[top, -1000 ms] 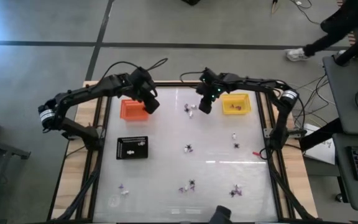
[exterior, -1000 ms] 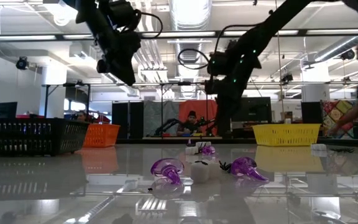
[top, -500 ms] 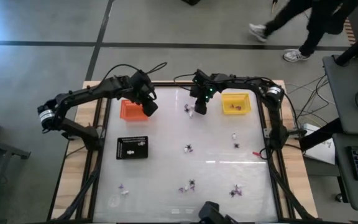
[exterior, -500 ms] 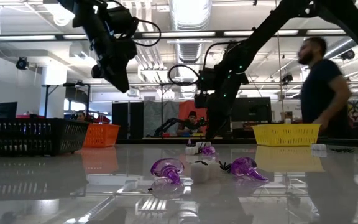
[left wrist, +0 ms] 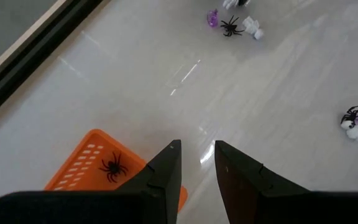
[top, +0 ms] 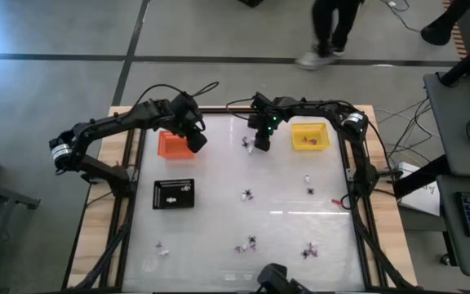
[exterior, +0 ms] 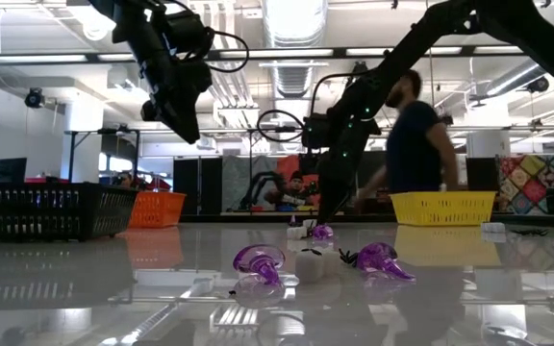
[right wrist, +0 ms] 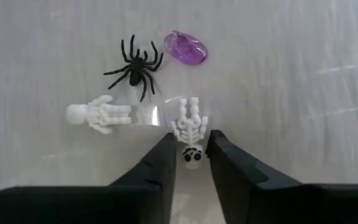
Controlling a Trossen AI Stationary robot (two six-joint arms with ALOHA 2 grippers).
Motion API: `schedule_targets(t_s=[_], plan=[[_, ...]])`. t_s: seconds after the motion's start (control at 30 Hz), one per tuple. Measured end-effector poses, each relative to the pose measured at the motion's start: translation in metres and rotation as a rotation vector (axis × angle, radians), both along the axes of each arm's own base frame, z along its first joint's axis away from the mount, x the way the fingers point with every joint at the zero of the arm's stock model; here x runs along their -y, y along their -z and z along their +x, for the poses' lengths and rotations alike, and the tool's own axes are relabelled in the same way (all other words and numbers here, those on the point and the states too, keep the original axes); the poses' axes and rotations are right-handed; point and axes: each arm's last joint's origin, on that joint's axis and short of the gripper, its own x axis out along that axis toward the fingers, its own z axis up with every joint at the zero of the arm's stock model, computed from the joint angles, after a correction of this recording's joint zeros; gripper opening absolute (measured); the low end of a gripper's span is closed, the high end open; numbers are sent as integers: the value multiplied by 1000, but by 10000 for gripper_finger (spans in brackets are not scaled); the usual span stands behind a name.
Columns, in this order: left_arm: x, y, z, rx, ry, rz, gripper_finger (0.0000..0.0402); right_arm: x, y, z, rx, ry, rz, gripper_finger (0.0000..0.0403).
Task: Sort Halloween decoration
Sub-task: Put the white skeleton toy into the black bin
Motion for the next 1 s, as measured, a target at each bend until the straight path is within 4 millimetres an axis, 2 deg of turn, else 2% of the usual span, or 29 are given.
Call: schedule_targets(t_s=[0.13,0.4,0.57,0.7,0.83,1.0], plan=[[0,0,0,0,0,0,79,0,0,0,-2,16,3,22],[2,2,-3,-23,67,-31,79,-2,-9,-3,-14,87,20,15],[5,2,-2,12,159,-85,79,-7,-42,-6,57,132,7,14],[7,1,-1,49,266,-99,79,-19,-67,-2,125,143,-3,14],[8,0,1,77,382,-72,79,-37,-85,6,195,149,23,13],[7,0,1,74,431,-40,79,-61,-96,21,244,154,53,13]])
